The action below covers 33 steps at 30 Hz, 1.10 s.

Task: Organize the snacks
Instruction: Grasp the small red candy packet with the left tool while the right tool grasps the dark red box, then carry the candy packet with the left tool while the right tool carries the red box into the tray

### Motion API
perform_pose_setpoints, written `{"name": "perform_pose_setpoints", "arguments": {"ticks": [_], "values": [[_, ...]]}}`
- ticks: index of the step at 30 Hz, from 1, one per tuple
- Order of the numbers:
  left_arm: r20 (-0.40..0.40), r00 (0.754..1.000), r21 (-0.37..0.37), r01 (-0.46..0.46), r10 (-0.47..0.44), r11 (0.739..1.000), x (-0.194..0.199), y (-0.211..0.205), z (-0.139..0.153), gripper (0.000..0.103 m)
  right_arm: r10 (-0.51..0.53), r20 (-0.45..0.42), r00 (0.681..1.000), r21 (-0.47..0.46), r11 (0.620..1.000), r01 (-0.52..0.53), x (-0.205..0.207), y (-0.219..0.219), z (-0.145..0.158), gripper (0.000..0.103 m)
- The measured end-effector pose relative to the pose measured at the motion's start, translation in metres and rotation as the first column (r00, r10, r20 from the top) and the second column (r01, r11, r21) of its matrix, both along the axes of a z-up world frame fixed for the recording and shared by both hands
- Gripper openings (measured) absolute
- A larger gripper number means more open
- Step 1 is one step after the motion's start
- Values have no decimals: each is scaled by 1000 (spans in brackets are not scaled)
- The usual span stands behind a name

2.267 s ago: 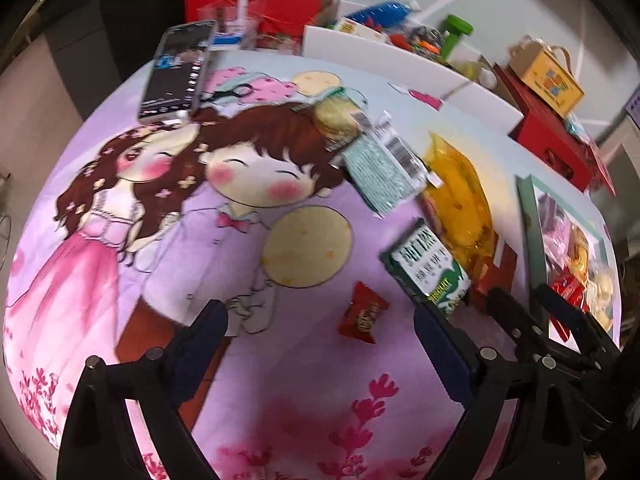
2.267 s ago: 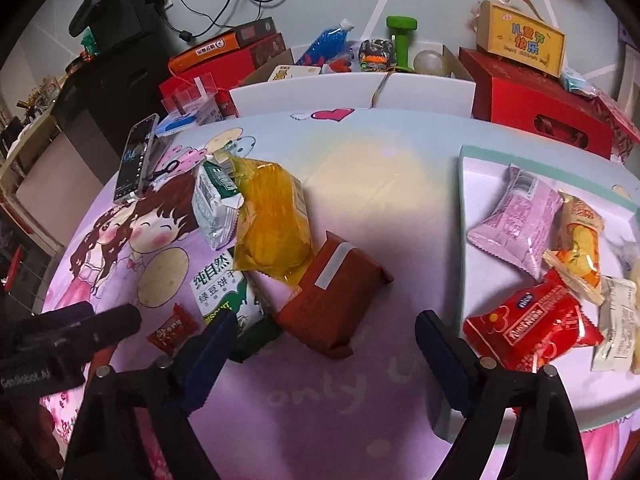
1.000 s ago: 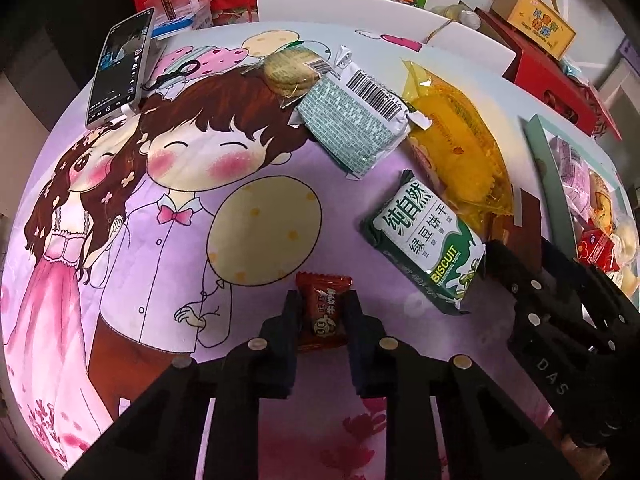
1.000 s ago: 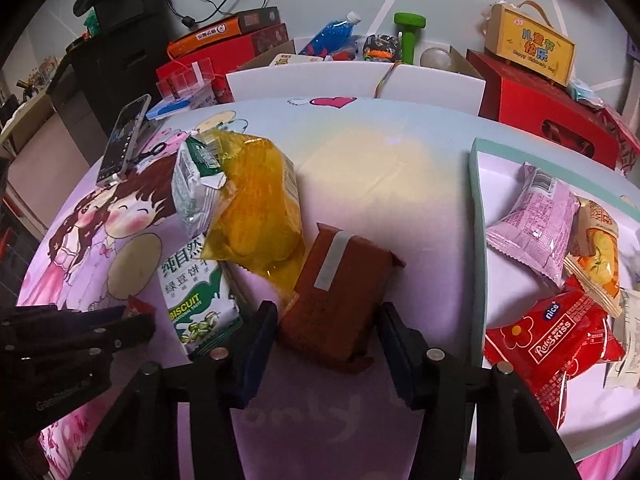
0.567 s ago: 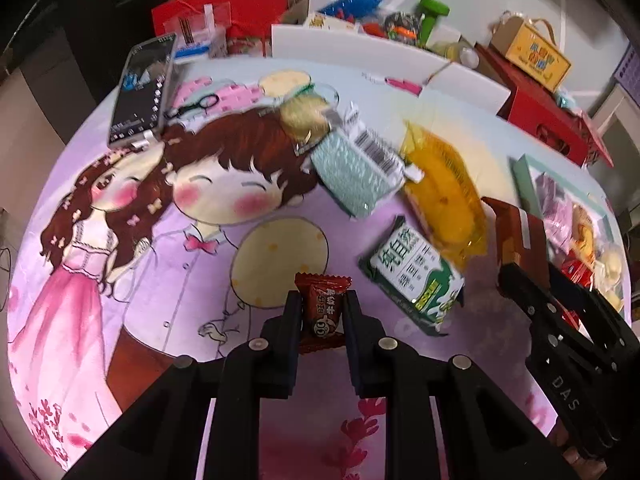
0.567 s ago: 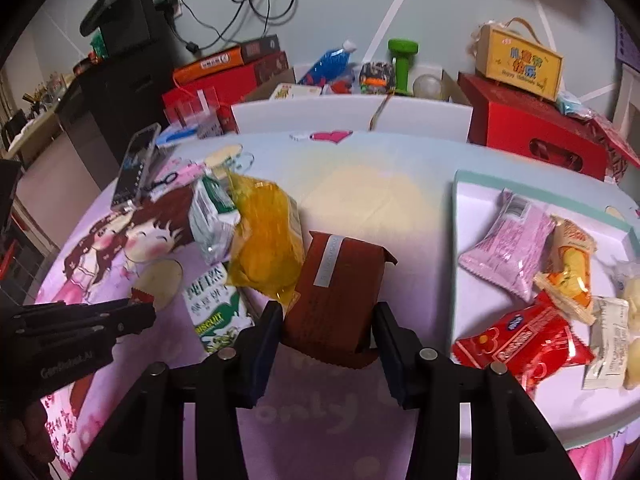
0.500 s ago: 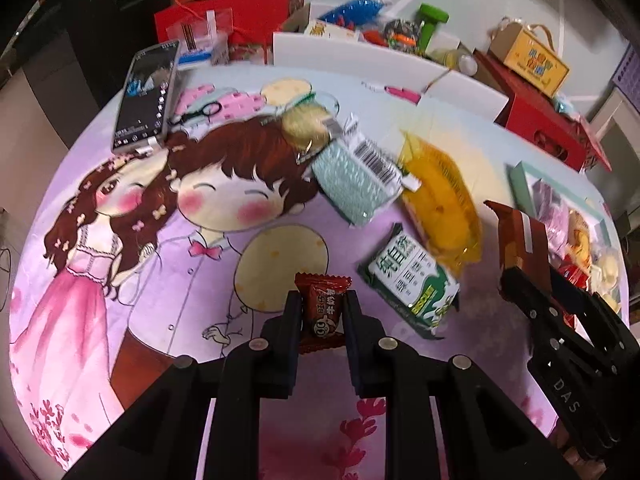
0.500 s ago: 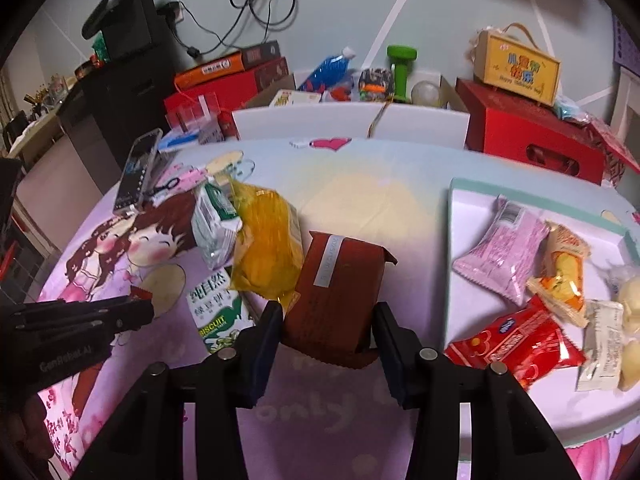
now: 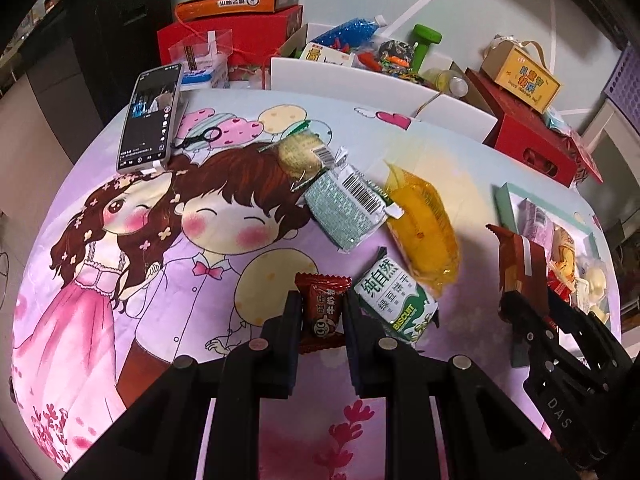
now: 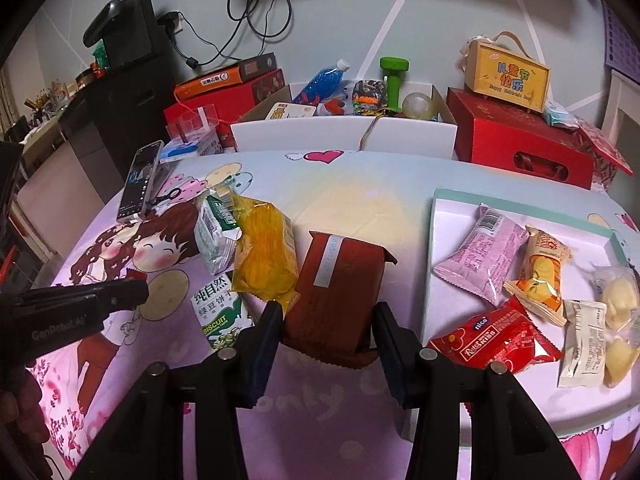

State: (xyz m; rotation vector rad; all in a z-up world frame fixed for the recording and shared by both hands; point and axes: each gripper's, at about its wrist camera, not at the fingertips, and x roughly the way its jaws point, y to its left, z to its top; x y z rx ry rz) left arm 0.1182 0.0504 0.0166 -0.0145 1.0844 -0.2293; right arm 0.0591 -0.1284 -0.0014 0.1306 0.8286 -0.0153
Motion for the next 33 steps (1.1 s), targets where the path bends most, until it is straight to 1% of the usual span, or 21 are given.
{"name": "perform_pose_setpoints", "arguments": {"ticks": [5,10,11,13,17,20,28,33], "values": [[24,1000,-9,12,-12,1000,0,-5,9,21,-20,13,1000,2,1000,20,-7,-9,6,49],[52,998,-11,45,-44,999,-2,-19,18,21,-78,28,997,7,997,78,-17,-33,13,49],[58,997,-13,54,-54,998,-2,-23,20,21,-92,31,995,8,996,92,-19,-39,15,49],[71,995,-13,77,-76,997,-4,-33,24,21,-125,35,992,11,992,124,-25,-53,18,42],[83,988,-8,128,-127,992,-8,-55,28,21,-191,43,981,24,981,191,-36,-82,22,42],[78,984,12,160,-161,987,-11,-72,25,21,-237,20,971,55,970,236,-41,-102,18,42],[60,966,19,250,-251,968,-18,-110,18,21,-275,9,962,66,960,273,-51,-118,17,42],[65,947,-19,315,-314,949,-20,-138,19,21,-303,-20,953,74,950,303,-57,-130,12,42]]}}
